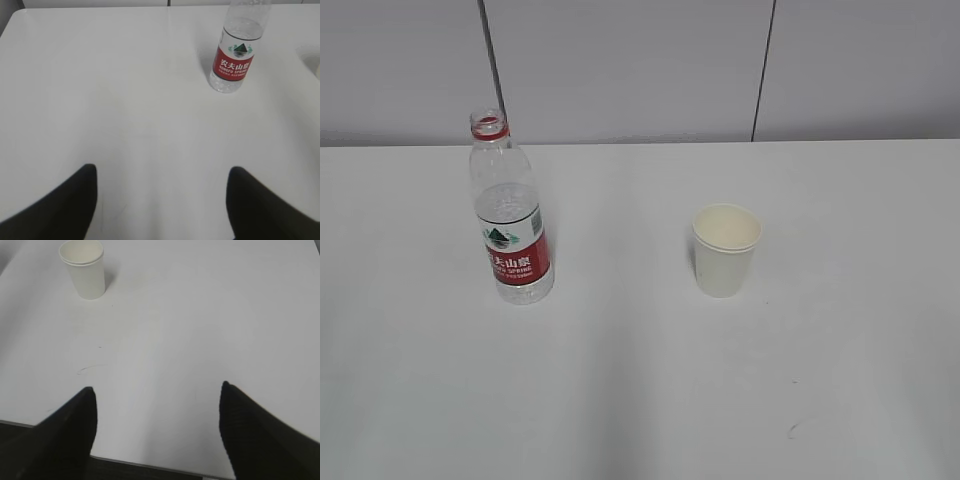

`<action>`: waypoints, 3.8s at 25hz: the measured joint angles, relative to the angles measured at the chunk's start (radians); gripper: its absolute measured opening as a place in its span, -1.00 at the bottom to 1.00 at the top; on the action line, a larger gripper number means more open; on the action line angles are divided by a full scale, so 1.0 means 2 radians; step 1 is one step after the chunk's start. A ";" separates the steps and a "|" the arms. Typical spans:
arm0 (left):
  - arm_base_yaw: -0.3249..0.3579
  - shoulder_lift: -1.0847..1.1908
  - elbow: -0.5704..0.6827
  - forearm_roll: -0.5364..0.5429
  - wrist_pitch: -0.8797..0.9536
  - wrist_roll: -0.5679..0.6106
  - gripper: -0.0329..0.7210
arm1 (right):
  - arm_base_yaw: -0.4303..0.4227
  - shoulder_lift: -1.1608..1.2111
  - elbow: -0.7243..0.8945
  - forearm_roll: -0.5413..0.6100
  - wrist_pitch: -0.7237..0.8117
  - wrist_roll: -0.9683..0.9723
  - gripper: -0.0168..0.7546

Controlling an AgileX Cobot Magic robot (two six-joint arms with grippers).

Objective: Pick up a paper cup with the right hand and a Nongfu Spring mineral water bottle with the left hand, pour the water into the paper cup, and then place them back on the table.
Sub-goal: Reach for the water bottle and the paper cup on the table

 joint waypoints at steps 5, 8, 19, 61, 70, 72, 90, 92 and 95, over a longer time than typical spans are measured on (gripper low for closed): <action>0.000 0.000 0.000 0.000 0.000 0.000 0.40 | 0.000 0.000 0.000 0.000 0.000 0.000 0.52; 0.000 0.000 0.000 0.000 0.000 0.000 0.40 | 0.000 0.000 0.000 0.000 0.000 0.000 0.52; 0.000 0.000 -0.008 -0.003 -0.040 0.000 0.40 | 0.000 0.028 -0.012 0.000 -0.170 0.000 0.52; -0.202 0.685 0.124 0.038 -0.943 0.007 0.39 | 0.000 0.491 0.081 -0.159 -0.740 0.133 0.52; -0.202 0.777 0.119 0.053 -1.055 0.000 0.39 | 0.000 0.624 0.087 -0.363 -0.870 0.264 0.52; -0.202 0.787 0.119 0.053 -1.058 0.000 0.39 | 0.000 0.679 0.087 -0.372 -0.922 0.262 0.52; -0.202 0.820 0.119 0.054 -1.075 0.000 0.39 | 0.000 0.929 0.083 -0.268 -1.140 0.188 0.52; -0.202 0.821 0.119 0.054 -1.075 0.000 0.39 | 0.000 0.932 0.083 -0.264 -1.140 0.188 0.52; -0.202 0.822 0.119 0.054 -1.075 0.000 0.39 | 0.000 0.938 0.082 -0.263 -1.142 0.187 0.49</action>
